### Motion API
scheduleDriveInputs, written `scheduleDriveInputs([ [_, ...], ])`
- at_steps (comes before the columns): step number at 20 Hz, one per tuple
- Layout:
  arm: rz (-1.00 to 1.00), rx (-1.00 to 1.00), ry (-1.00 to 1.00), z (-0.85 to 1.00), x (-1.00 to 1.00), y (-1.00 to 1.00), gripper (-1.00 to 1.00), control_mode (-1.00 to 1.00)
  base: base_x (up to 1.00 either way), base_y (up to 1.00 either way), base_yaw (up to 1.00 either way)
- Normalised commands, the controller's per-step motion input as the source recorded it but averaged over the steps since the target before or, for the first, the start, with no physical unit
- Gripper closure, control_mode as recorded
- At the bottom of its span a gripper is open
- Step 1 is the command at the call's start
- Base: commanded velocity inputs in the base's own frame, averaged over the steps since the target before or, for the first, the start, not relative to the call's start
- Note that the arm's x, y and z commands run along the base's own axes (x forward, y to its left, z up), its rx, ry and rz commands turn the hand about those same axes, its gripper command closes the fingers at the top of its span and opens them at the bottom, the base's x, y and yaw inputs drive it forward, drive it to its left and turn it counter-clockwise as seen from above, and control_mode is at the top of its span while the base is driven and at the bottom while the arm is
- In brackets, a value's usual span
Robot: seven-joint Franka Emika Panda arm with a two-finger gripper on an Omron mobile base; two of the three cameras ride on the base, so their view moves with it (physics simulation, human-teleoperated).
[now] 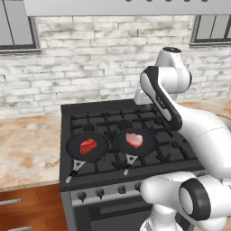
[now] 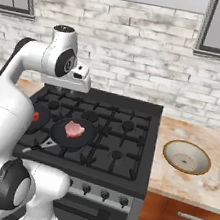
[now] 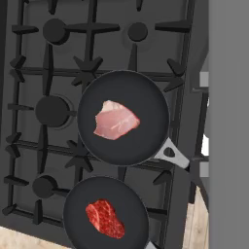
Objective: Place one of the steaks on the plate and the other in the bowl. Then place the bowl in the fridge.
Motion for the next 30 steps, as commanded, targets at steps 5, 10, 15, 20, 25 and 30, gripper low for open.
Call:
scheduleDriveInputs([
  [5,-0.02,0.00,0.00,-0.04,0.00,0.00,-1.00,-1.00,0.00,0.00,0.00],
  [10,-0.02,0.00,0.00,-0.13,0.02,0.00,-1.00,-1.00,0.00,0.00,0.00],
  [15,0.00,0.00,0.03,-0.30,0.02,0.00,-1.00,-1.00,0.00,0.00,0.00],
  [20,-0.03,0.00,0.04,-0.43,0.23,0.00,-1.00,-1.00,0.00,0.00,0.00],
  [25,-0.04,0.00,0.04,-0.40,0.28,0.03,-1.00,-1.00,0.00,0.00,0.00],
  [30,-0.03,0.00,0.06,-0.30,0.11,0.01,-1.00,-1.00,0.00,0.00,0.00],
])
